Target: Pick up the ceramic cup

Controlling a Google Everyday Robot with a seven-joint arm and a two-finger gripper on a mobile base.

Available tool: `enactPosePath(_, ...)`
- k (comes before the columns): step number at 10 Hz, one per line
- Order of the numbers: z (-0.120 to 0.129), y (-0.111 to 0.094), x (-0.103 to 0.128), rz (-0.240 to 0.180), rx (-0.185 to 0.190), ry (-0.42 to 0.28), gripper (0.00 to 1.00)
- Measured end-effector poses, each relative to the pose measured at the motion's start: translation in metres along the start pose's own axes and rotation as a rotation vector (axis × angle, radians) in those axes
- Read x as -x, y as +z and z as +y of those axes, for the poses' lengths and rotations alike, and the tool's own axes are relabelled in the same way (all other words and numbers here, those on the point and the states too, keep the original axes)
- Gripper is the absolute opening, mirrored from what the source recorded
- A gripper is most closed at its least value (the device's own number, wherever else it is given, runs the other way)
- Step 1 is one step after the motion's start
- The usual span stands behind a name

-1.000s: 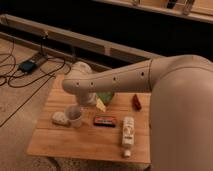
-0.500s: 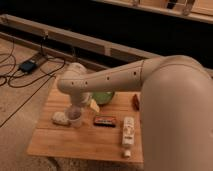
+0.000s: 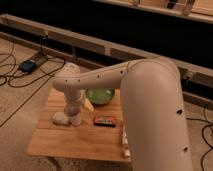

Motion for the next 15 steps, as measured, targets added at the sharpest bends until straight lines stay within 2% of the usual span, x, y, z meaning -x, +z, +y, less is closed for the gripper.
enactPosePath(3,0.018,-0.005,0.005,0.005,-0.01,0.016,0.8)
enactPosePath(5,0.016,-0.004,0.006,0.002,-0.023,0.012,0.8)
enactPosePath(10,0.004,0.028,-0.012,-0.03,-0.042,-0.015,0.8)
enactPosePath(11,0.006,0.034,-0.015,-0.034,-0.043,-0.013,0.76)
enactPosePath(15,0.005,0.041,-0.02,-0.02,-0.064,-0.024,0.37)
